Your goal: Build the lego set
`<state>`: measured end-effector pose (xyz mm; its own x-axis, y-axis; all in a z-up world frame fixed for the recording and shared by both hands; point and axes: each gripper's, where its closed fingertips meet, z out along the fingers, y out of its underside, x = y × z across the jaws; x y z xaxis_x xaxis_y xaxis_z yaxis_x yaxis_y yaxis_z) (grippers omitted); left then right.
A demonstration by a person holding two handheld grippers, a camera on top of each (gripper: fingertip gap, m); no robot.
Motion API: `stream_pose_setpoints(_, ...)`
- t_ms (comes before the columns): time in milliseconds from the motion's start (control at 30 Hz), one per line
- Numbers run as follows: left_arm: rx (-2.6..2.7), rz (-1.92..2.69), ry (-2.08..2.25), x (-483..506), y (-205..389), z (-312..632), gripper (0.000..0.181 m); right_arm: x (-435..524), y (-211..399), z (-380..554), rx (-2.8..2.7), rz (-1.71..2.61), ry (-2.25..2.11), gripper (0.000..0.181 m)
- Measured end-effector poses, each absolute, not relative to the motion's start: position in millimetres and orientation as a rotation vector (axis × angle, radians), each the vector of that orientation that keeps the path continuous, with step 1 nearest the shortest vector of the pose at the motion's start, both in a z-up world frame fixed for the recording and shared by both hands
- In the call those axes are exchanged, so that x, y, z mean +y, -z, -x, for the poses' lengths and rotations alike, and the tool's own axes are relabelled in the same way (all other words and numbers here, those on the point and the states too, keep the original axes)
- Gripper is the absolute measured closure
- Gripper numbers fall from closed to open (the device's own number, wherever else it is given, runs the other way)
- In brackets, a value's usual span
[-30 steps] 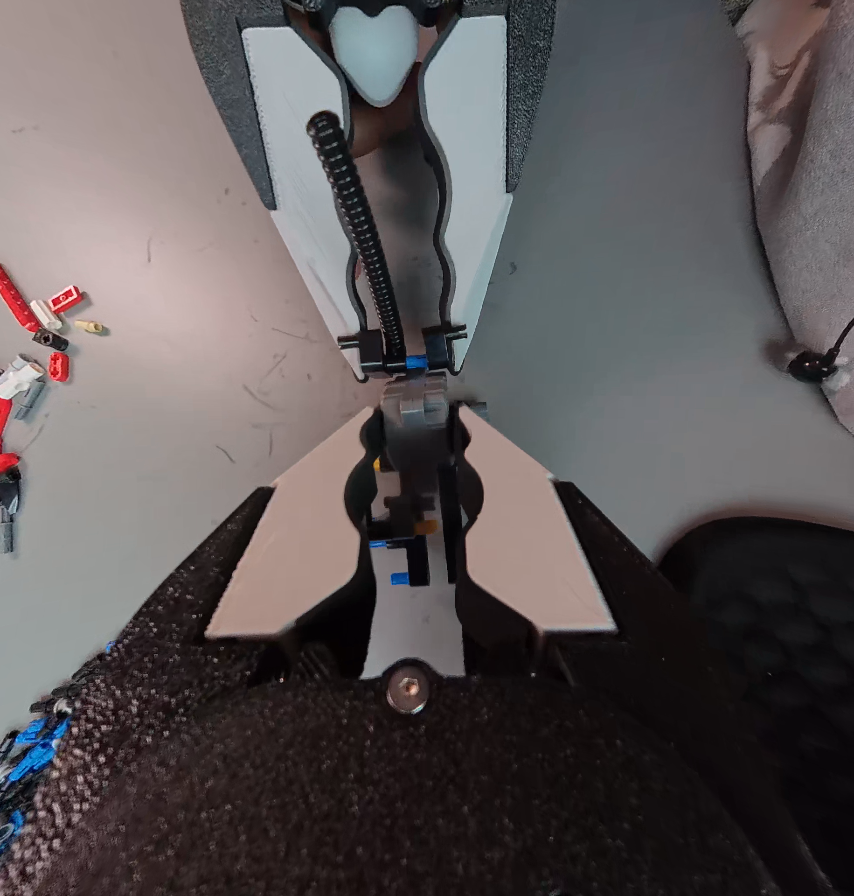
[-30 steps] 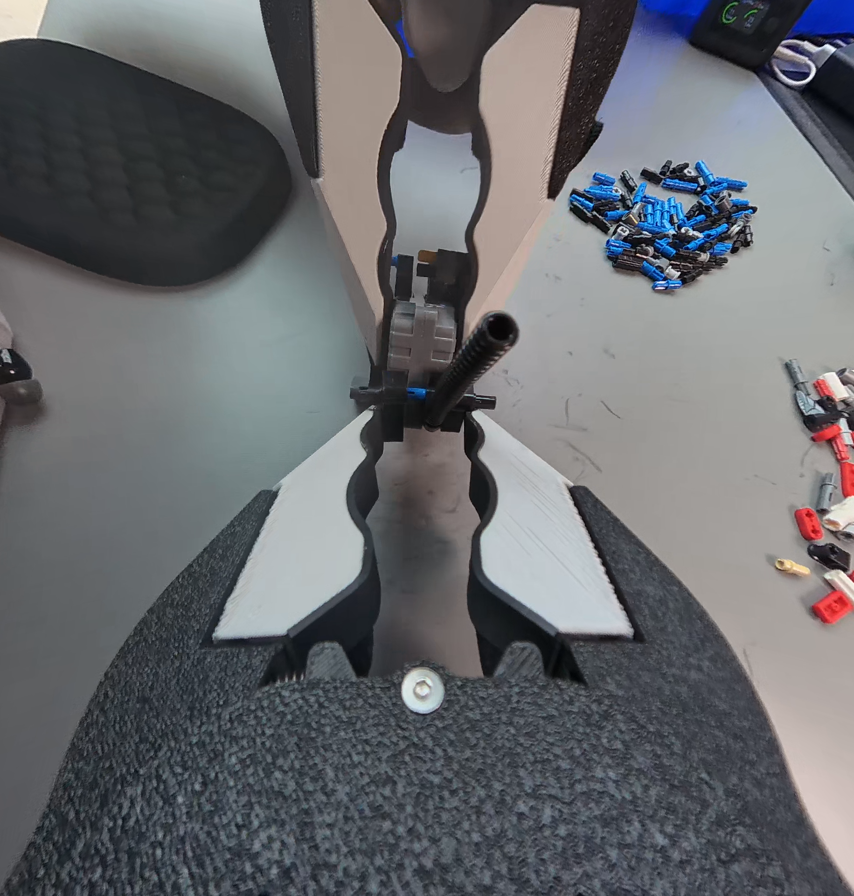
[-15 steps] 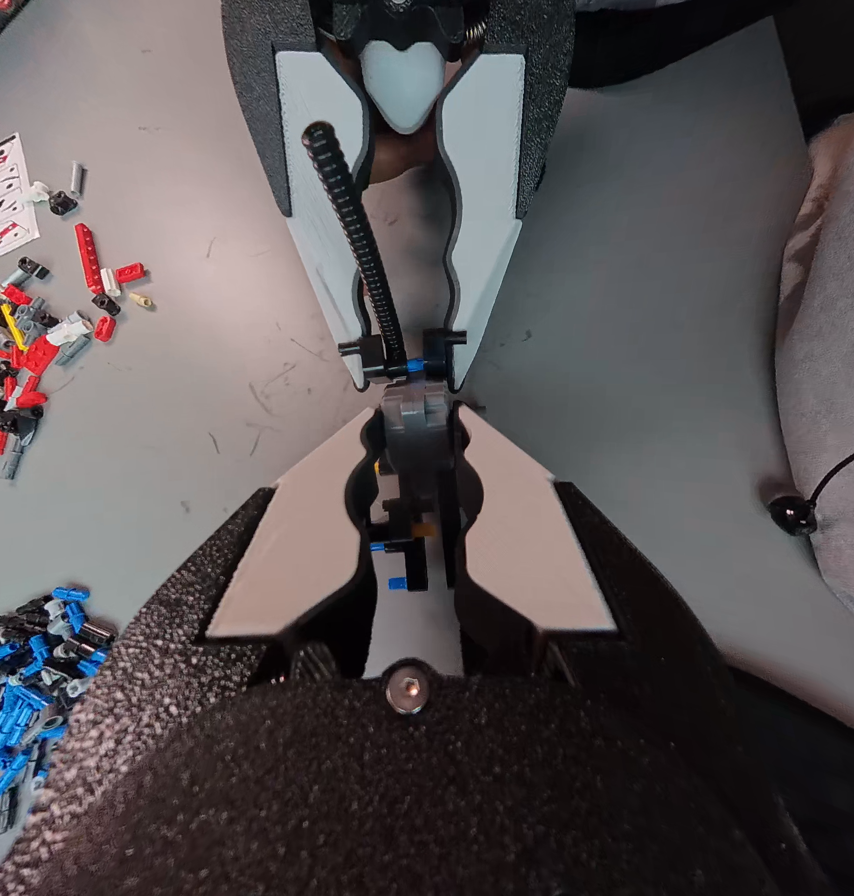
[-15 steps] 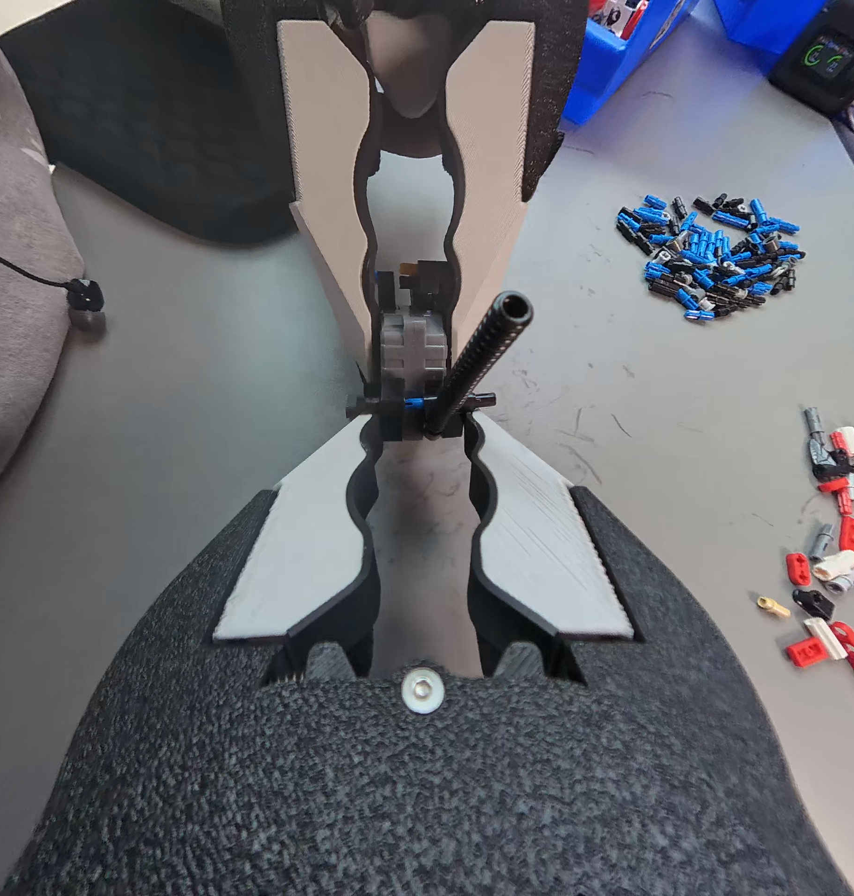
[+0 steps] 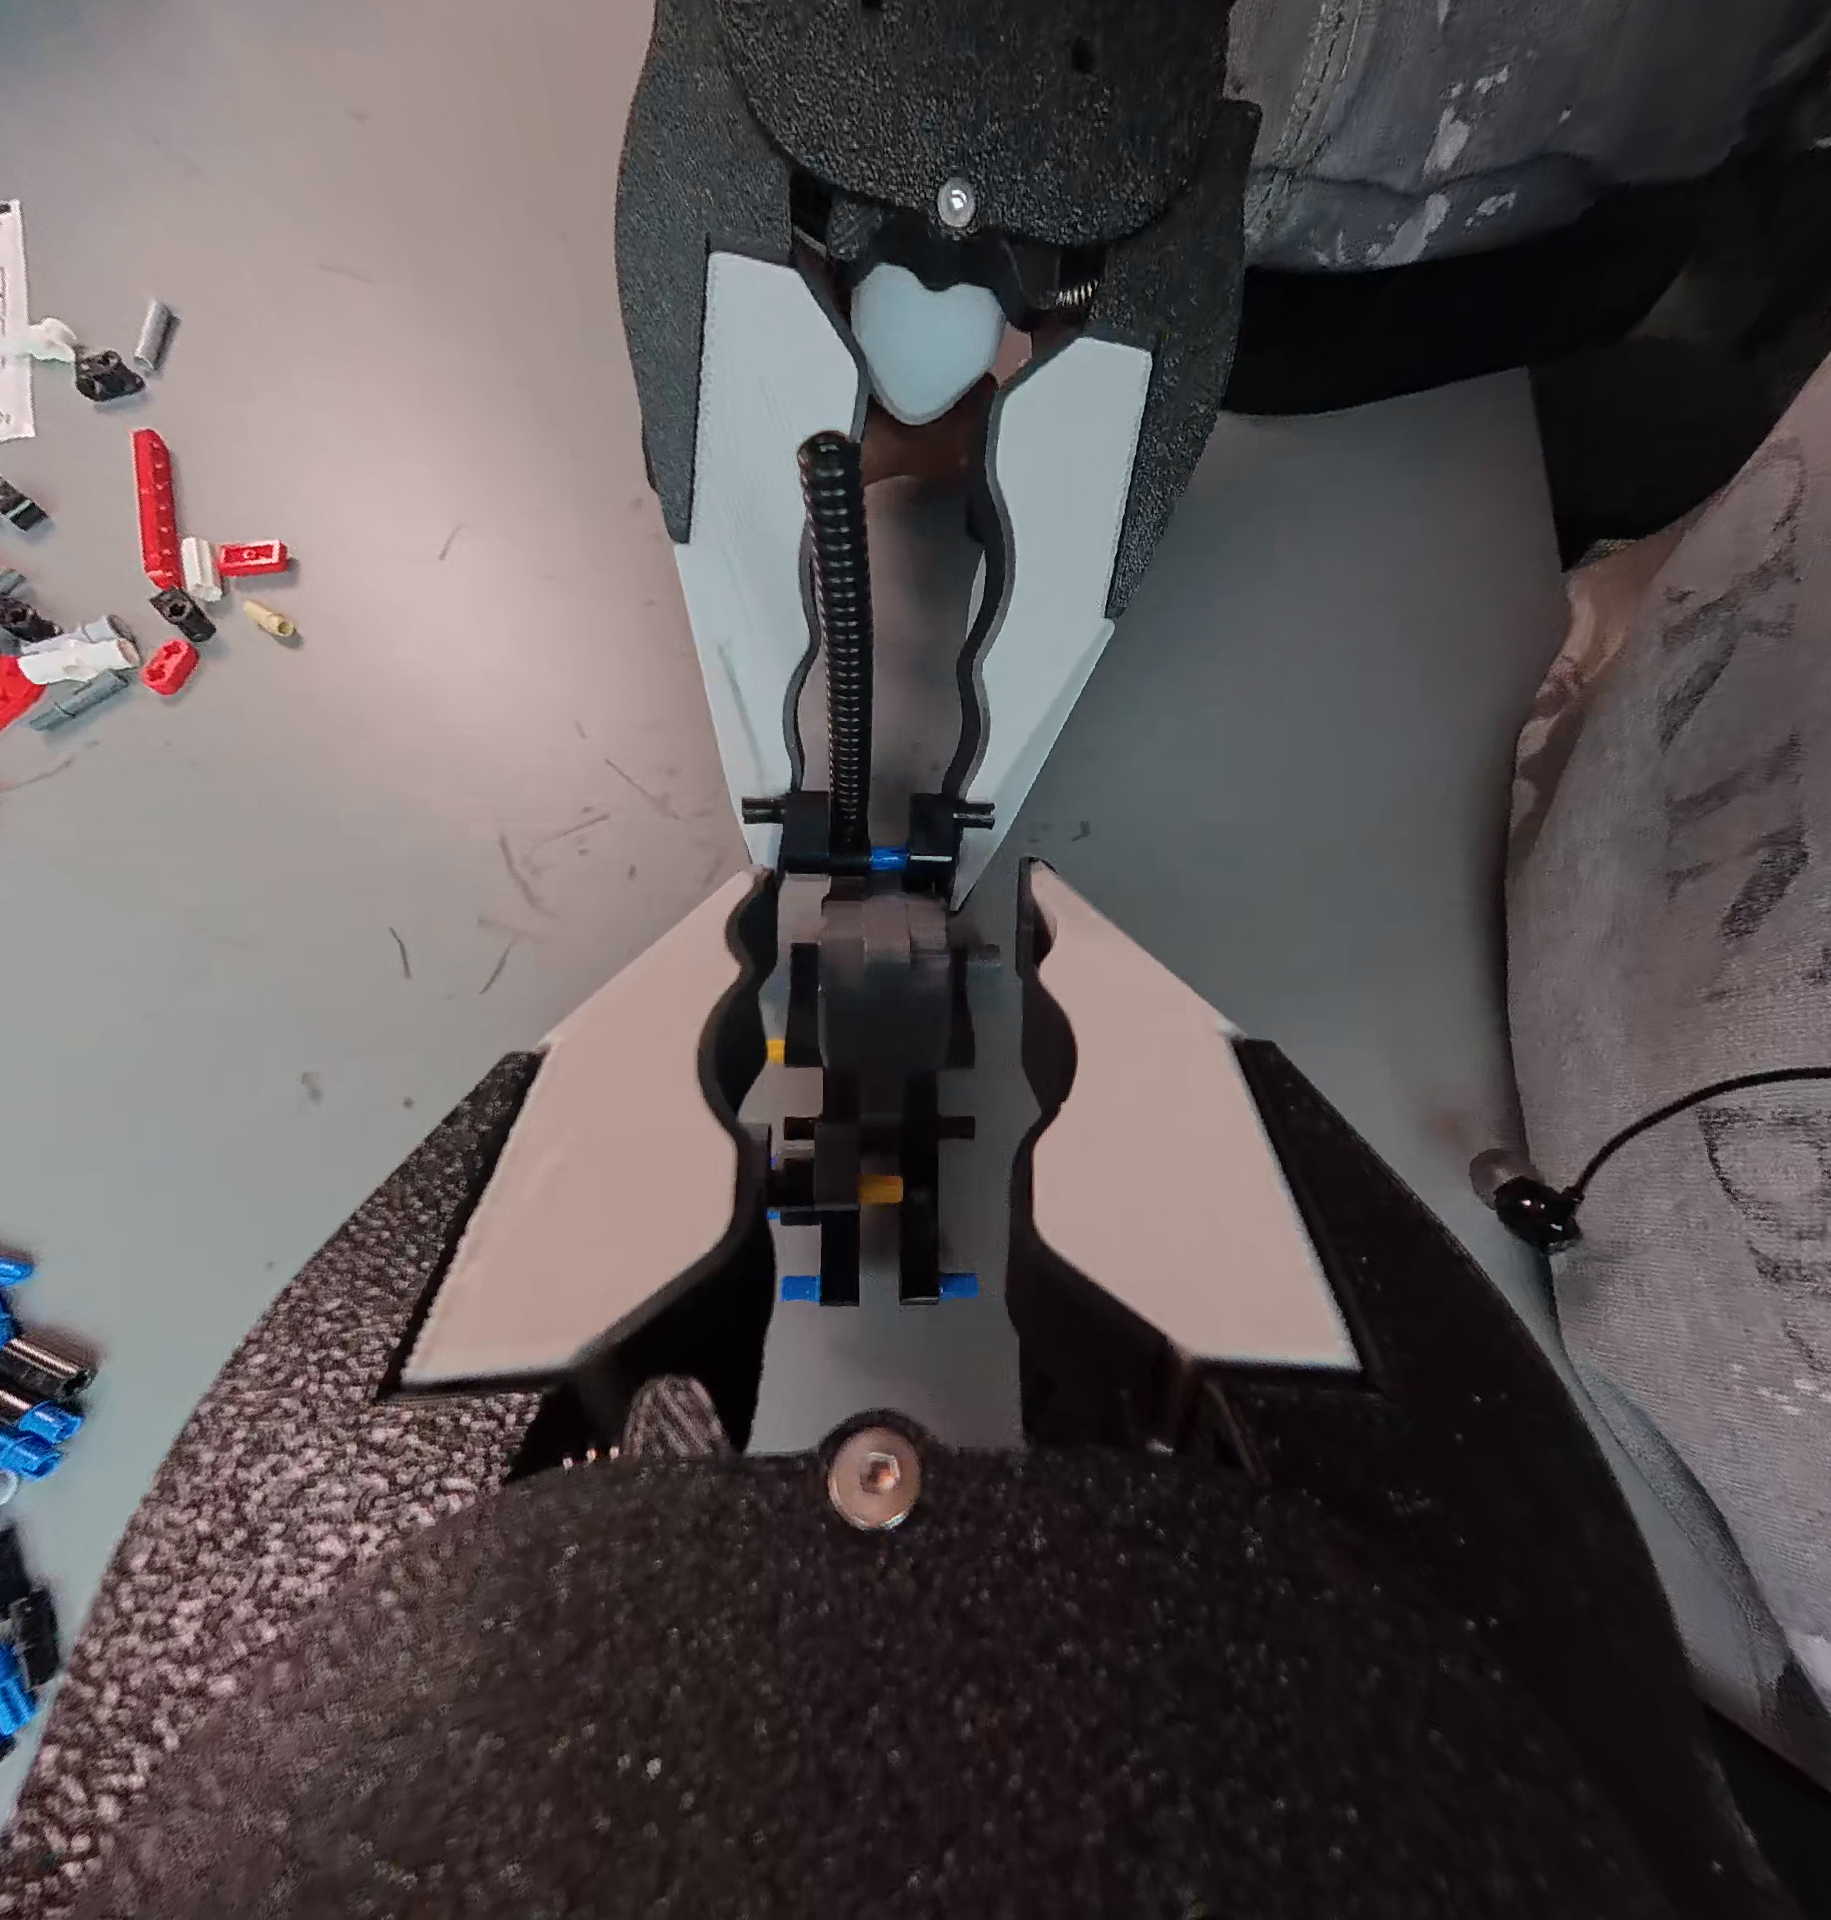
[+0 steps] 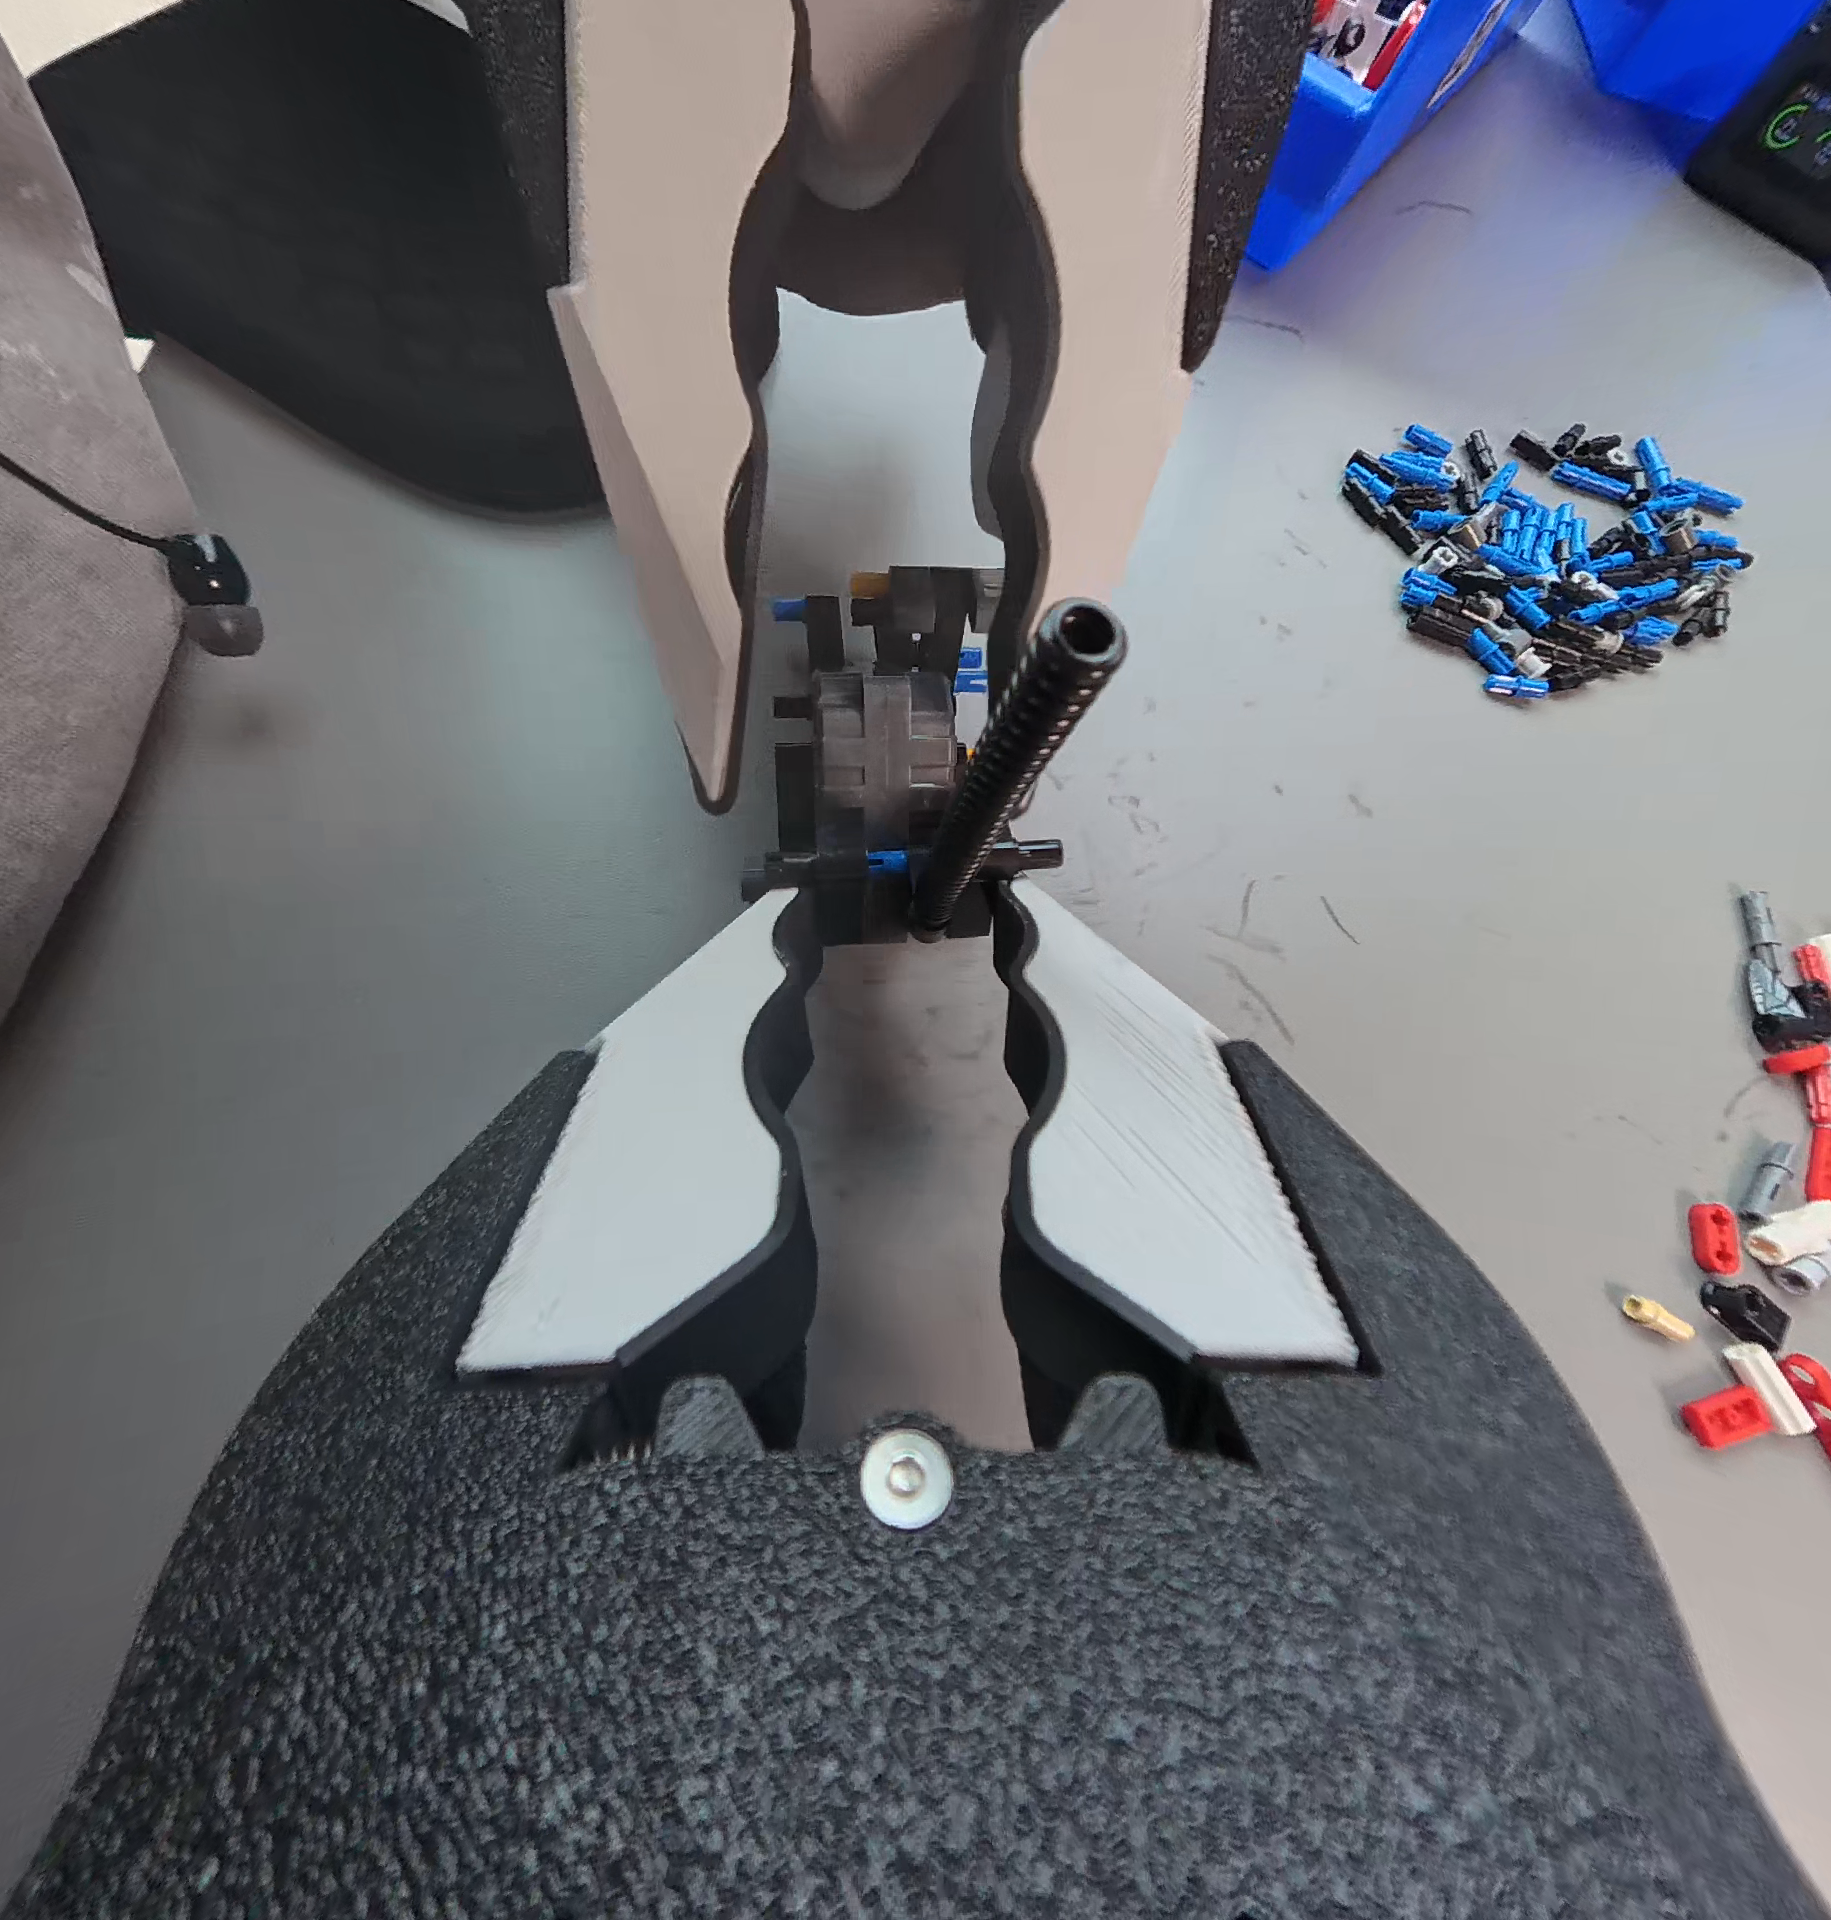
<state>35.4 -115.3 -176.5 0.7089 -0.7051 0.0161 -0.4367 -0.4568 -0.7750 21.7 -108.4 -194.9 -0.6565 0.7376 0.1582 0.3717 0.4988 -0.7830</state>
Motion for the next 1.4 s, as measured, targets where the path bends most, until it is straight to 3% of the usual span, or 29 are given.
stream_pose_setpoints(300,0.934,2.174,0.404,-109,185,-40,0.141,-112,196,-25,-2.260,0.909,-1.023,0.149)
stream_pose_setpoints(367,0.926,2.148,0.432,-110,184,-41,0.150,-113,196,-27,-2.260,0.907,-1.045,0.148)
stream_pose_setpoints(1400,0.953,1.932,0.510,-129,179,-45,0.152,-132,191,-33,-2.242,0.866,-1.141,0.148)
